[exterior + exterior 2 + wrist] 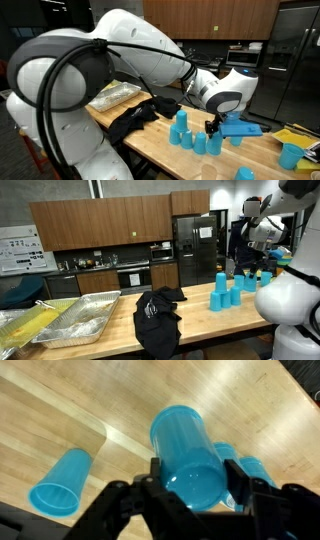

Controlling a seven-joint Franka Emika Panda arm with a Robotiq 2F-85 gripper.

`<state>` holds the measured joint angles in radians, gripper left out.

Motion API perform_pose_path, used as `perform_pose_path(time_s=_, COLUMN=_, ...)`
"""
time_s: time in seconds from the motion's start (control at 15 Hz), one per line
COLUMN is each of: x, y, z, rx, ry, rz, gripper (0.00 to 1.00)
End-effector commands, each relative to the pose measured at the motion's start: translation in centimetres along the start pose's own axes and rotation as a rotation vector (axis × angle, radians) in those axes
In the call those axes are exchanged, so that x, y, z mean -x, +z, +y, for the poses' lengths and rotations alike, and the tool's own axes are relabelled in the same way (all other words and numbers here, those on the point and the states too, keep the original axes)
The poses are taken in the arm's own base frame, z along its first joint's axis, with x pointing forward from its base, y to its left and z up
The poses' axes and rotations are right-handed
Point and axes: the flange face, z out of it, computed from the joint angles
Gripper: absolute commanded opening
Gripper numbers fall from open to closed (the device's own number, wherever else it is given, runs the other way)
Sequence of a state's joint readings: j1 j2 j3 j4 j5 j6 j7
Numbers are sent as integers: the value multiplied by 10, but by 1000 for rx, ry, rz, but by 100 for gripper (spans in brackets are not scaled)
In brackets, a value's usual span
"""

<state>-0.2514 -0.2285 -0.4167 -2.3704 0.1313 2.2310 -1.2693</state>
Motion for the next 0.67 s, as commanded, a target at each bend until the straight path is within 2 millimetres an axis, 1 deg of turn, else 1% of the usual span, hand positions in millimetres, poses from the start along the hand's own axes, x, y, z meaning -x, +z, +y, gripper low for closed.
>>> perform_pose_path(time_s=0.0, x=20, y=4, z=5, rx=6, ry=-2, rz=32, gripper=38)
perform_pose_path(time_s=0.4, x=61, y=9, z=20, rx=-4, ry=-28, rz=8, gripper=38)
perform_pose_path(time_s=0.6, x=76, y=12, z=26, rx=-2, ry=-47, rz=-16, gripper=38)
